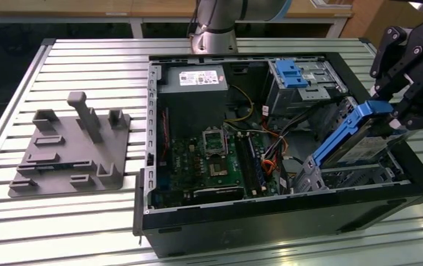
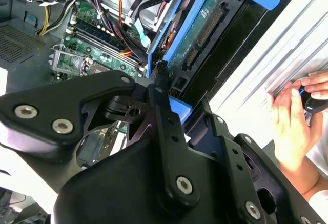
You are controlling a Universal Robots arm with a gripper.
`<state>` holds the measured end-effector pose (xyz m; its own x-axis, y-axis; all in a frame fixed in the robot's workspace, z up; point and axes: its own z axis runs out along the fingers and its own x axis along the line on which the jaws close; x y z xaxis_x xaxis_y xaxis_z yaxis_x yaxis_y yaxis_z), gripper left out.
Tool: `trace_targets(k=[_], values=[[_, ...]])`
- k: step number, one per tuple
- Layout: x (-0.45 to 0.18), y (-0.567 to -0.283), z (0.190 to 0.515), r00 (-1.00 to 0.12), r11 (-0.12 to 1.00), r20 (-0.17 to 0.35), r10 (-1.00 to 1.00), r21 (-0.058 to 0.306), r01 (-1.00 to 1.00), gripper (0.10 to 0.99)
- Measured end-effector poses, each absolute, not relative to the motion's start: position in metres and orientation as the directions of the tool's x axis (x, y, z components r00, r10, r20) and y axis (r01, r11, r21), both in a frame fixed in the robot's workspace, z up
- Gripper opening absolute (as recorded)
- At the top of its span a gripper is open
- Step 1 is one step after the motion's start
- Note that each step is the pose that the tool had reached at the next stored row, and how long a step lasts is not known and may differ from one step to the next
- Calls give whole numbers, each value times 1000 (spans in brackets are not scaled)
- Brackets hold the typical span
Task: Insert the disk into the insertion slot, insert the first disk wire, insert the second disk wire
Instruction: 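Insert the disk into the insertion slot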
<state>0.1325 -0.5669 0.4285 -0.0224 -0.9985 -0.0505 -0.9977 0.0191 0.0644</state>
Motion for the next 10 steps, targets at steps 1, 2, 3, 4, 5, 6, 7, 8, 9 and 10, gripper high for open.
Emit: trace_targets(k=[1,2,3,4,5,6,7,8,9,10], values=[[133,-567,427,-23,19,-50,-998,64,-998,365],[133,-567,425,-23,19,-51,-998,64,-998,365],[133,-567,424,-23,20,-50,-998,64,-998,373],[133,-567,423,-23,20,-50,-998,64,-998,373],[133,-567,422,-23,20,-51,-998,64,-998,431],[133,-567,420,-23,20,-50,-998,64,-998,431],[133,-567,419,-23,20,-50,-998,64,-998,490],[133,-567,419,-23,20,-50,-998,64,-998,549],[133,-567,419,-23,20,-50,-998,64,-998,549],[133,-567,419,-23,20,-50,-998,64,-998,616]])
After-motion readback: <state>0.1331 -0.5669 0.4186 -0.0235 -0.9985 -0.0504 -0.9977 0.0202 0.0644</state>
